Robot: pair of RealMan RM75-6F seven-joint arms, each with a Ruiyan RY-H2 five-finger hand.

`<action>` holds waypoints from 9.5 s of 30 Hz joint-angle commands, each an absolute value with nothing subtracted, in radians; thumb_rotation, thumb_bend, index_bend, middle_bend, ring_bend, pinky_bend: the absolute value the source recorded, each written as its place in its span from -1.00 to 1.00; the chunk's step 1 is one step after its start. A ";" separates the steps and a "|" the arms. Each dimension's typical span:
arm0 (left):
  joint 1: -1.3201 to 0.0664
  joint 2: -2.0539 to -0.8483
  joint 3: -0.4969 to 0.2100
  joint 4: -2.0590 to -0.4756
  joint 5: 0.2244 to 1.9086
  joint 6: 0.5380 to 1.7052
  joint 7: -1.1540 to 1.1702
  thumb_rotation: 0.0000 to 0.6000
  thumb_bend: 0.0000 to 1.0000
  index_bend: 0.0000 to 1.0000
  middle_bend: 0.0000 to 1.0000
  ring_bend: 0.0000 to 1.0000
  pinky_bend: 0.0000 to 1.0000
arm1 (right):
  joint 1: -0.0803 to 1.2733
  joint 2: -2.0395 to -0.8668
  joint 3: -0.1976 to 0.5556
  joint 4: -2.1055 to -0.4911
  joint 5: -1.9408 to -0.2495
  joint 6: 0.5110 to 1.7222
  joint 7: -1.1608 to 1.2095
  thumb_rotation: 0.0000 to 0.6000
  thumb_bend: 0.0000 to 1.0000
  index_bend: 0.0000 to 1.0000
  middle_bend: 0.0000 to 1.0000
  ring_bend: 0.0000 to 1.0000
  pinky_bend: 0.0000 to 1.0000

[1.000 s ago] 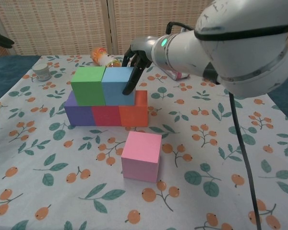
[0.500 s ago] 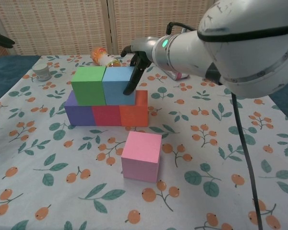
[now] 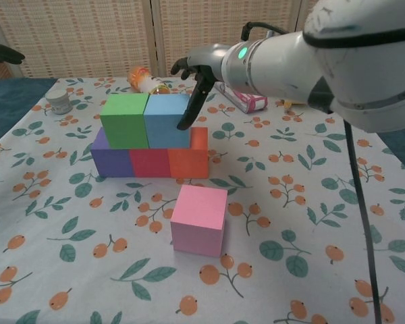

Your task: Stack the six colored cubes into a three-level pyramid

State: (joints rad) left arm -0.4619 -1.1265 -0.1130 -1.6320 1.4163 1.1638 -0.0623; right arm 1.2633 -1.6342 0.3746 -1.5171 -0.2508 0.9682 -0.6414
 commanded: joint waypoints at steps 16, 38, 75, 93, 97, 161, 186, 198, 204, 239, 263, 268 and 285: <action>-0.449 -1.121 -0.136 -1.667 1.314 1.159 -0.004 1.00 -0.41 -0.86 -0.91 -1.00 -0.93 | 0.838 -1.065 0.220 -1.898 -1.009 0.720 -0.122 1.00 -0.94 -0.94 -0.77 -1.00 -0.60; -0.437 -1.127 -0.137 -1.727 1.284 1.170 0.048 1.00 -0.41 -0.86 -0.91 -1.00 -0.93 | 0.835 -1.297 0.102 -1.888 -1.071 0.734 -0.182 1.00 -1.00 -1.00 -0.70 -0.87 -0.33; -0.420 -1.147 -0.126 -1.619 1.356 1.168 -0.132 1.00 -0.42 -0.86 -0.91 -1.00 -0.93 | 0.910 -1.617 0.076 -1.778 -0.784 0.949 -0.478 1.00 -1.00 -1.00 -0.70 -0.78 -0.34; -0.422 -1.151 -0.119 -1.589 1.380 1.158 -0.183 1.00 -0.41 -0.84 -0.91 -1.00 -0.93 | 0.903 -1.687 0.097 -1.724 -0.795 0.968 -0.480 1.00 -1.00 -0.87 -0.65 -0.74 -0.33; -0.420 -1.149 -0.117 -1.587 1.390 1.163 -0.196 1.00 -0.42 -0.84 -0.91 -1.00 -0.93 | 0.897 -1.683 0.094 -1.730 -0.804 0.983 -0.491 1.00 -1.00 -0.82 -0.64 -0.73 -0.33; -0.430 -1.187 -0.117 -1.596 1.363 1.180 -0.003 1.00 -0.41 -0.85 -0.91 -1.00 -0.93 | 1.347 -1.247 0.297 -1.679 -0.547 0.580 -0.275 1.00 -0.76 -0.28 -0.31 -0.47 -0.18; -0.429 -1.194 -0.119 -1.572 1.358 1.170 -0.039 1.00 -0.41 -0.85 -0.91 -1.00 -0.93 | 1.505 -1.392 0.237 -1.398 -0.548 0.497 -0.208 1.00 -0.76 -0.32 -0.31 -0.50 -0.26; -0.430 -1.200 -0.117 -1.558 1.361 1.164 -0.058 1.00 -0.41 -0.85 -0.91 -1.00 -0.94 | 1.531 -1.415 0.203 -1.351 -0.519 0.490 -0.191 1.00 -0.76 -0.35 -0.31 -0.50 -0.26; -0.432 -1.203 -0.116 -1.550 1.360 1.157 -0.065 1.00 -0.42 -0.85 -0.91 -1.00 -0.94 | 1.541 -1.422 0.189 -1.340 -0.513 0.489 -0.188 1.00 -0.76 -0.36 -0.31 -0.50 -0.26; -0.437 -1.212 -0.118 -1.537 1.355 1.147 -0.073 1.00 -0.41 -0.85 -0.91 -1.00 -0.94 | 1.546 -1.419 0.168 -1.353 -0.516 0.504 -0.162 1.00 -0.89 -1.00 -0.66 -0.73 -0.51; -0.442 -1.212 -0.117 -1.540 1.360 1.143 -0.068 1.00 -0.41 -0.85 -0.92 -1.00 -0.94 | 1.549 -1.373 0.151 -1.439 -0.449 0.534 -0.167 1.00 -0.90 -1.00 -0.68 -0.75 -0.52; -0.444 -1.210 -0.118 -1.540 1.360 1.141 -0.069 1.00 -0.41 -0.85 -0.91 -1.00 -0.94 | 1.532 -1.353 0.165 -1.471 -0.465 0.577 -0.161 1.00 -0.90 -1.00 -0.70 -0.75 -0.52; -0.537 -1.236 -0.107 -1.480 1.382 0.993 -0.073 1.00 -0.42 -0.82 -0.91 -1.00 -0.94 | 1.318 -1.267 0.157 -1.521 -0.552 0.641 -0.055 1.00 -0.90 -1.00 -0.76 -0.79 -0.52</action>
